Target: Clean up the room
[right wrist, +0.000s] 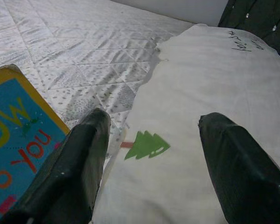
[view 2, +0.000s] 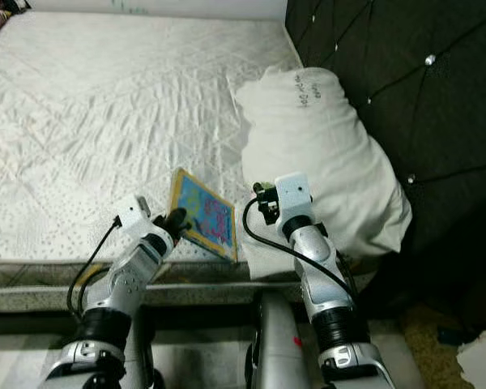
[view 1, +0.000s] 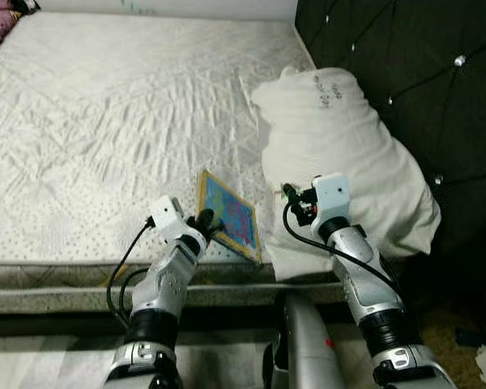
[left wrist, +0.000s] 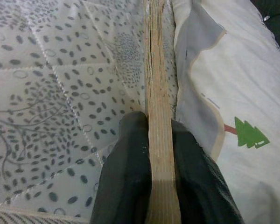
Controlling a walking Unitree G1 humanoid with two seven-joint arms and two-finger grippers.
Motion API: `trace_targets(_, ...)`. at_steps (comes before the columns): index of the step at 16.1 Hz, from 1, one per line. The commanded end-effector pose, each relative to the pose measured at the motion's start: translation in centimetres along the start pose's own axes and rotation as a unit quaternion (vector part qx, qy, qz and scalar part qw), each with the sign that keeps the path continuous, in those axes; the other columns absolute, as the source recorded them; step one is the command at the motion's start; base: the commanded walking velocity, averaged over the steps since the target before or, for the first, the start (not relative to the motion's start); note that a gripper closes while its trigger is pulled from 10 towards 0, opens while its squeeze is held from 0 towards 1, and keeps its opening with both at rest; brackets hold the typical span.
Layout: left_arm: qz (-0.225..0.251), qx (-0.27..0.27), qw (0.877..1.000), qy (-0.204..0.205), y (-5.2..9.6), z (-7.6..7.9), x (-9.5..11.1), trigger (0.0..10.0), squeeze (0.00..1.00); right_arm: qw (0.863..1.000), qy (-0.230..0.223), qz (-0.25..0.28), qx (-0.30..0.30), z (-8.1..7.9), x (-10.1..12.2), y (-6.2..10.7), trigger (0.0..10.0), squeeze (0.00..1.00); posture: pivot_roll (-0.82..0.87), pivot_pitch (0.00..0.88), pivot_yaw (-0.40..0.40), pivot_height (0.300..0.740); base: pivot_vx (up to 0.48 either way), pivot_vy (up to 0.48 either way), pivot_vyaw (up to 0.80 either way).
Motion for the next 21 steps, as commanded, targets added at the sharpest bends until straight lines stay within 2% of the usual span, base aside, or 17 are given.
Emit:
trace_targets(1,-0.011,0.002,1.000,0.001,-0.2,-0.1,-0.3,10.0,0.00,1.000,0.005,-0.001,-0.001,0.3,0.1,0.0,10.0,0.00,-0.08,0.038,-0.048,0.540,0.000,0.000,0.00)
trace_targets(6,0.013,-0.037,0.999,0.004,-1.3,0.4,1.4,10.0,0.00,1.000,0.008,-0.001,-0.009,0.8,0.2,0.2,10.0,0.00,-0.10,0.039,-0.046,0.540,0.000,0.000,0.00)
trace_targets(12,0.032,-0.043,0.998,0.017,-2.2,-0.1,2.9,10.0,0.00,1.000,0.015,0.003,-0.016,1.3,0.3,0.5,10.0,0.00,-0.12,0.039,-0.046,0.540,0.000,0.000,0.00)
trace_targets(16,0.001,-0.038,0.999,0.036,-2.3,-0.7,1.7,10.0,0.00,1.000,0.018,0.004,-0.016,1.4,0.4,0.5,10.0,0.00,-0.12,0.036,-0.046,0.540,0.000,0.000,0.00)
trace_targets(17,-0.006,-0.037,0.999,0.040,-2.3,-0.8,1.5,10.0,0.28,1.000,0.019,0.005,-0.016,1.4,0.4,0.5,10.0,0.00,-0.12,0.036,-0.046,0.540,0.000,0.000,0.00)
trace_targets(18,-0.018,-0.031,0.998,0.043,-2.3,-1.0,1.1,10.0,0.78,1.000,0.019,0.005,-0.015,1.4,0.4,0.5,10.0,0.00,-0.12,0.033,-0.046,0.540,0.000,0.000,0.00)
trace_targets(19,-0.034,-0.021,0.998,0.043,-2.3,-1.2,0.7,10.0,1.00,1.000,0.019,0.006,-0.014,1.3,0.5,0.4,10.0,0.00,-0.12,0.032,-0.045,0.540,0.000,0.000,0.00)
trace_targets(21,-0.038,-0.007,0.998,0.047,-2.3,-1.5,0.6,10.0,1.00,1.000,0.019,0.008,-0.013,1.1,0.6,0.2,10.0,0.00,-0.12,0.029,-0.042,0.540,0.000,0.000,0.00)
Point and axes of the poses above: a point about 5 cm out from each wrist's last joint towards the gripper, its own y axis pointing back from the gripper into the wrist, its own x axis along the axis of the wrist's last joint, z = x × y, the point moved 1 cm from there along -y, pointing out of the wrist towards the gripper, and after that the axes turned 8 degrees about y, right-handed, at the moved point
